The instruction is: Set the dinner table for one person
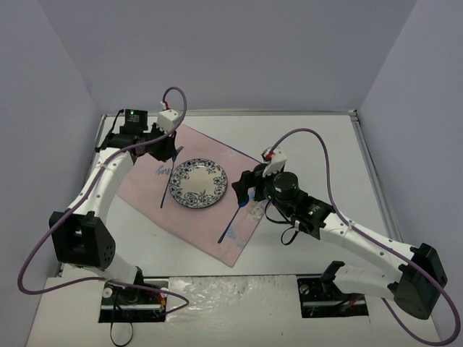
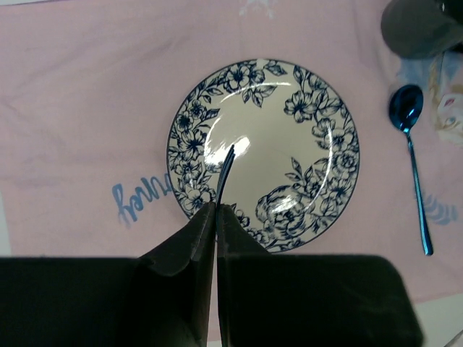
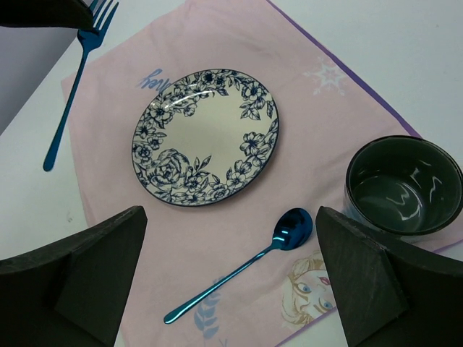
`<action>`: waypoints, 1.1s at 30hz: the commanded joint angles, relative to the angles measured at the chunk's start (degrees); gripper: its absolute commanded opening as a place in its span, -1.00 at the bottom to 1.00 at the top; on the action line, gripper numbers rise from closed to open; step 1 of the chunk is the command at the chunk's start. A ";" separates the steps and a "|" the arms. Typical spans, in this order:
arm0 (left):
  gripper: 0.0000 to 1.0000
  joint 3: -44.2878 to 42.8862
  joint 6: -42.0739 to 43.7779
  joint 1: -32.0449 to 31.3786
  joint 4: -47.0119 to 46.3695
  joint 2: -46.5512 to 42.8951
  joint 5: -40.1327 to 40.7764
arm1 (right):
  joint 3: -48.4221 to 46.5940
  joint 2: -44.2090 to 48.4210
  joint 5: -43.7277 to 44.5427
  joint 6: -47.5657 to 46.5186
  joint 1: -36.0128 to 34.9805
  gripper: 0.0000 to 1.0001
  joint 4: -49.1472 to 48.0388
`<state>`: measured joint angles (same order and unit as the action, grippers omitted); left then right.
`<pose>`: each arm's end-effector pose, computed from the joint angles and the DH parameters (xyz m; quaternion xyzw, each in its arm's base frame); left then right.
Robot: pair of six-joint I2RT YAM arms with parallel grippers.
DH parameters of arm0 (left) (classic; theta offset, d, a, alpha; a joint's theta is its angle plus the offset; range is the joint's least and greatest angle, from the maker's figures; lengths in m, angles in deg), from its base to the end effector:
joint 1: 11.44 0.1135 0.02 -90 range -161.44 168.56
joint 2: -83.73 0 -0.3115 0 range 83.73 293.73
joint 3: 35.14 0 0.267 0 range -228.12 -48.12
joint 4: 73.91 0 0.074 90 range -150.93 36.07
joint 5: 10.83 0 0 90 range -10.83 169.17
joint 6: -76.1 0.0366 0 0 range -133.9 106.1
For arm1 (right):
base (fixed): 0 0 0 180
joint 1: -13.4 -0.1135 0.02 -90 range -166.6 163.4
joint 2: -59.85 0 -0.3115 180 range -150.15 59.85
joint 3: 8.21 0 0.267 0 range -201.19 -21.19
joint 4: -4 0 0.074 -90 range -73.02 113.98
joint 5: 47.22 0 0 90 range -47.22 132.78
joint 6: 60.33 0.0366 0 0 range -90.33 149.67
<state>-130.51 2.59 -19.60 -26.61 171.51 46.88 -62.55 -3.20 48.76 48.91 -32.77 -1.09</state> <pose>0.3470 -0.0695 0.3930 0.3010 0.8243 -0.2214 0.4254 0.1779 0.1798 0.3438 -0.1348 0.7164 0.3373 0.5957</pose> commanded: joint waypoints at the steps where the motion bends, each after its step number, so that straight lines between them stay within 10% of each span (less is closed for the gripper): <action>1: -1.00 -6.56 14.89 4.55 8.20 4.66 -6.03 | -0.39 2.05 -0.09 -0.88 0.73 1.00 -1.96; 33: -1.00 -43.27 37.96 13.95 31.21 44.28 -20.53 | -6.53 -10.76 -9.28 1.41 7.39 1.00 1.39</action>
<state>-168.33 36.04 -6.43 0.85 215.68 28.80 -65.81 -13.10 41.03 49.83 -26.59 3.97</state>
